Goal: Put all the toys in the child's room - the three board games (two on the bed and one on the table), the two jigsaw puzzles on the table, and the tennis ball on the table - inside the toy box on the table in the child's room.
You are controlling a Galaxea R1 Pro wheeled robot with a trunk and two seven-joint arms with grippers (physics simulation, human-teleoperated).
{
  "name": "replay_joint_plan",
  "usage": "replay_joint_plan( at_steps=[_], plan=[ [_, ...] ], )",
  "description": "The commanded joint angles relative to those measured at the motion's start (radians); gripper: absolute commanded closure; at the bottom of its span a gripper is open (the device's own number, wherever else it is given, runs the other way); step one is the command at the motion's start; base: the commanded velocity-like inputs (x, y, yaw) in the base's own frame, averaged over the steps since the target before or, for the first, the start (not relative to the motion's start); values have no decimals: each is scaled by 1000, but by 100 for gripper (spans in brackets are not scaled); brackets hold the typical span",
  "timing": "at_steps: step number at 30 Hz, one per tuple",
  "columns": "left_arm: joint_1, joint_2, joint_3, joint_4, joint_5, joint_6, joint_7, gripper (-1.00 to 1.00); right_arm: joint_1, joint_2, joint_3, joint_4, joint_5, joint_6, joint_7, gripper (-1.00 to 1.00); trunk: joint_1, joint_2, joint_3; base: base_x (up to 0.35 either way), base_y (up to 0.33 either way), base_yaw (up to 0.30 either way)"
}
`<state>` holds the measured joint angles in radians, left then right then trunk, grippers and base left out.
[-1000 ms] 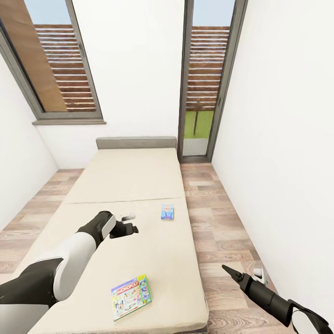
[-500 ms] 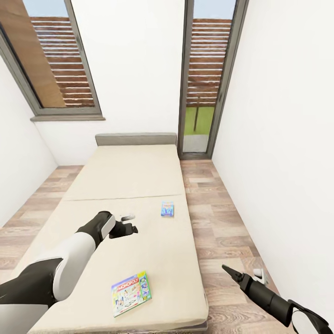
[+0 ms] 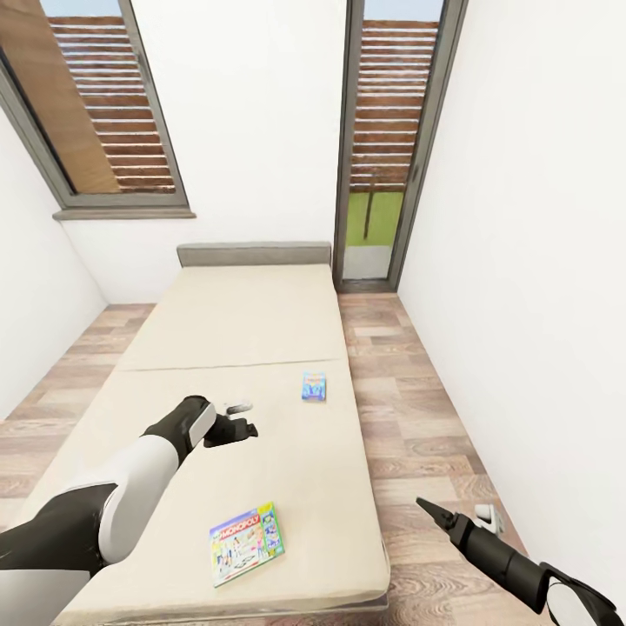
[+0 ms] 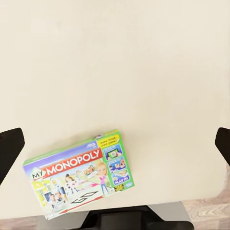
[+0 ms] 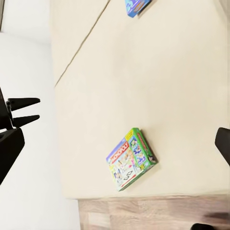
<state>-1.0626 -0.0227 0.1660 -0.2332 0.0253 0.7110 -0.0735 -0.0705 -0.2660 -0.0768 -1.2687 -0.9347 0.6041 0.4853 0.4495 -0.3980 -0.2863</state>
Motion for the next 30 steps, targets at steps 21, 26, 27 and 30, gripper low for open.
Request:
replay_joint_plan(
  at_steps=[21, 26, 27, 30],
  plan=[
    [0, -1, 4, -4, 5, -32, 21, -100, -5, -4, -1, 15, -6, 8, 1, -100, 0, -2, -36, 0, 0, 0],
    [0, 0, 4, -4, 4, -58, 21, -100, -5, -4, -1, 15, -6, 8, 1, -100, 0, -2, -44, 0, 0, 0],
    [0, 0, 4, -5, 4, -60, 21, -100, -5, -4, -1, 15, -6, 8, 1, -100, 0, -2, -46, 0, 0, 0],
    [0, -1, 4, -5, 5, -66, 21, -100, -5, -4, -1, 15, -6, 8, 1, -100, 0, -2, -51, 0, 0, 0]
  ],
)
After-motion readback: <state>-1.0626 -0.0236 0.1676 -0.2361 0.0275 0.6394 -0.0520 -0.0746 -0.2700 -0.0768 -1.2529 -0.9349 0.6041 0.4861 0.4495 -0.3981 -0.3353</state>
